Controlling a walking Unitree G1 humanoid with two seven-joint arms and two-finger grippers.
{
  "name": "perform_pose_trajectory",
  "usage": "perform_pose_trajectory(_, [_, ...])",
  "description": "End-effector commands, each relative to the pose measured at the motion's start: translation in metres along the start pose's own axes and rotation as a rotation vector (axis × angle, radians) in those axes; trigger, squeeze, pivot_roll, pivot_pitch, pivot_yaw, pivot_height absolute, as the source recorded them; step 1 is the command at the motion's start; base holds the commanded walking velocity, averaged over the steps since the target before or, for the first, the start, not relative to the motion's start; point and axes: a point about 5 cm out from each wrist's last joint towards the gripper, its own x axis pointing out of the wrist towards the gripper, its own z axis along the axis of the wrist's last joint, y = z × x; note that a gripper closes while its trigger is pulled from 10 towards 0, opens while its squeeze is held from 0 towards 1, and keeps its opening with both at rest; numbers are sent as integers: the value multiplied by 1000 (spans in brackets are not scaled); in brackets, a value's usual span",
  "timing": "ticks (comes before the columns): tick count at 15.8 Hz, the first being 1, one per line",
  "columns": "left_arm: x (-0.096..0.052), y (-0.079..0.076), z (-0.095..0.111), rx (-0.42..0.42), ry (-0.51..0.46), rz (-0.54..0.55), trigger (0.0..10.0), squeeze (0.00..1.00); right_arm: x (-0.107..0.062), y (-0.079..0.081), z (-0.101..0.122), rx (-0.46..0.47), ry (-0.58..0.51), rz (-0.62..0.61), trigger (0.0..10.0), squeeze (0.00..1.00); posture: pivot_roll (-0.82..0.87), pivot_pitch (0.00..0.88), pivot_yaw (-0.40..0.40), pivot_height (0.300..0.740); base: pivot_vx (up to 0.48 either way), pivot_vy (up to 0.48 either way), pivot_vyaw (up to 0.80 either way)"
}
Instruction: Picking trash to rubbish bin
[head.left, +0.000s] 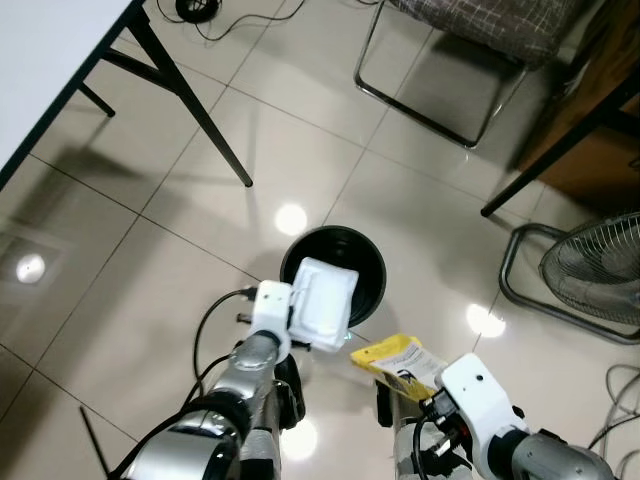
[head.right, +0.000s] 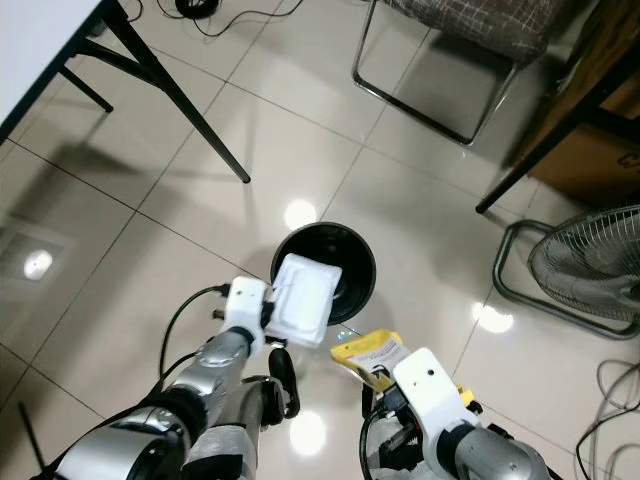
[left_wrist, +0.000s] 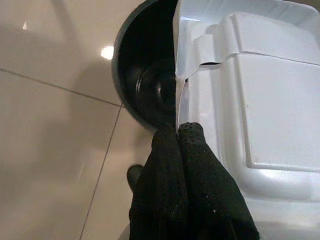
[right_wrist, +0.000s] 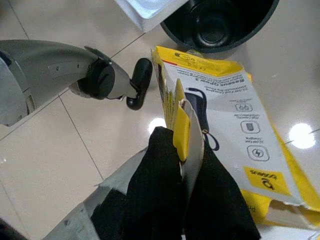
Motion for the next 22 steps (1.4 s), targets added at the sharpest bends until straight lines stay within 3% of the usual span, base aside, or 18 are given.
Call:
perform_pose_trajectory(1, [-4, 0, -16, 2, 58, 17, 10000, 0, -2, 8, -5, 23, 25, 29, 10000, 0, -390, 527, 104, 740, 0, 0, 0])
perform_pose_trajectory(6, [2, 7, 5, -8, -3, 64, 10000, 0, -3, 10, -3, 29, 22, 33, 10000, 0, -388, 532, 101, 740, 0, 0, 0])
perform_pose_trajectory(7, [2, 12, 8, -17, -12, 83, 10000, 114, -2, 10, -2, 29, 21, 34, 10000, 0, -388, 532, 101, 740, 0, 0, 0])
perform_pose_trajectory(8, [2, 15, 10, -19, -19, 101, 10000, 749, -2, 10, -2, 29, 20, 34, 10000, 0, -388, 532, 101, 740, 0, 0, 0])
perform_pose_trajectory(9, [2, 18, 11, -21, -21, 117, 10000, 910, -2, 10, -2, 29, 19, 33, 10000, 0, -387, 529, 99, 740, 0, 0, 0])
perform_pose_trajectory(10, [2, 18, 11, -19, -21, 124, 10000, 1000, -2, 10, -2, 30, 19, 32, 10000, 0, -387, 529, 99, 740, 0, 0, 0])
perform_pose_trajectory(22, [2, 19, 11, -28, -26, 130, 10000, 1000, 1, 11, 0, 32, 12, 29, 10000, 0, -386, 514, 106, 740, 0, 0, 0])
